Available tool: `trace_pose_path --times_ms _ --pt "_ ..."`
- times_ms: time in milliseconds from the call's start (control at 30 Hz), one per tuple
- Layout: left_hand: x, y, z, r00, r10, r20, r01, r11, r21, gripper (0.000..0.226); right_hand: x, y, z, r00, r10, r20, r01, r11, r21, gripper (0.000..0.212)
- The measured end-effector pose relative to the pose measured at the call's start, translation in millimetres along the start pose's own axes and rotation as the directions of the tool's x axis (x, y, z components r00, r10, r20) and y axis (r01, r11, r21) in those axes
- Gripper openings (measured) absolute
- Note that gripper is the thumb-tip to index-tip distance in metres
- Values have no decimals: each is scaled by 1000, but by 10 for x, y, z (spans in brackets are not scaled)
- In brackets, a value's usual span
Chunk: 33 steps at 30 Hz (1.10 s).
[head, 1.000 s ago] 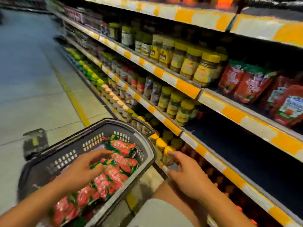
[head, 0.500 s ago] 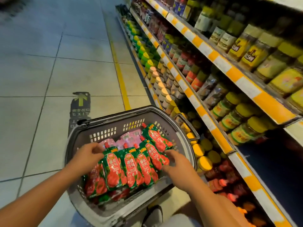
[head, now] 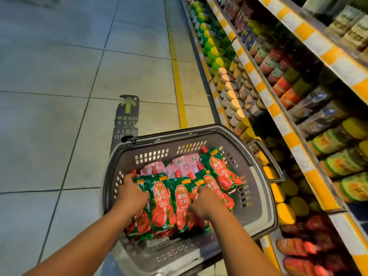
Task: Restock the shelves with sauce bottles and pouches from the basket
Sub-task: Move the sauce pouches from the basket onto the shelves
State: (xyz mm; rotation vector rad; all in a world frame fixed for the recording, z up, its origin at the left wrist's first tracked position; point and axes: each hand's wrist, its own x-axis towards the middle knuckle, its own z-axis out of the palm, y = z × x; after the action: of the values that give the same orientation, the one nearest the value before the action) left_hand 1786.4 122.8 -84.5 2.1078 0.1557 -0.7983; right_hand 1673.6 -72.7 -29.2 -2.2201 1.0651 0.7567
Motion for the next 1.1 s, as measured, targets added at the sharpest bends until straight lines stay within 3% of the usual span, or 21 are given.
trace_pose_path --times_ms 167,333,467,600,833,1100 --pt "-9 -49 24 999 -43 7 43 996 -77 74 152 -1 360 998 62 -12 -62 998 -22 68" --pt "-86 -96 145 1000 -9 -17 13 967 253 79 197 41 507 997 35 -70 -40 997 -64 80" --pt "-82 -90 235 998 8 -56 14 926 376 80 217 33 577 994 41 -102 -48 996 -75 97" --pt "-52 -93 259 995 48 -86 -5 897 442 77 245 -8 605 988 43 -151 -50 998 -43 96" --pt "13 -101 288 996 70 -63 -28 860 510 90 328 -19 621 982 39 -185 -27 997 66 89" --pt "9 -89 263 989 121 -84 -71 892 446 92 429 -1 562 978 55 -203 -32 993 115 81"
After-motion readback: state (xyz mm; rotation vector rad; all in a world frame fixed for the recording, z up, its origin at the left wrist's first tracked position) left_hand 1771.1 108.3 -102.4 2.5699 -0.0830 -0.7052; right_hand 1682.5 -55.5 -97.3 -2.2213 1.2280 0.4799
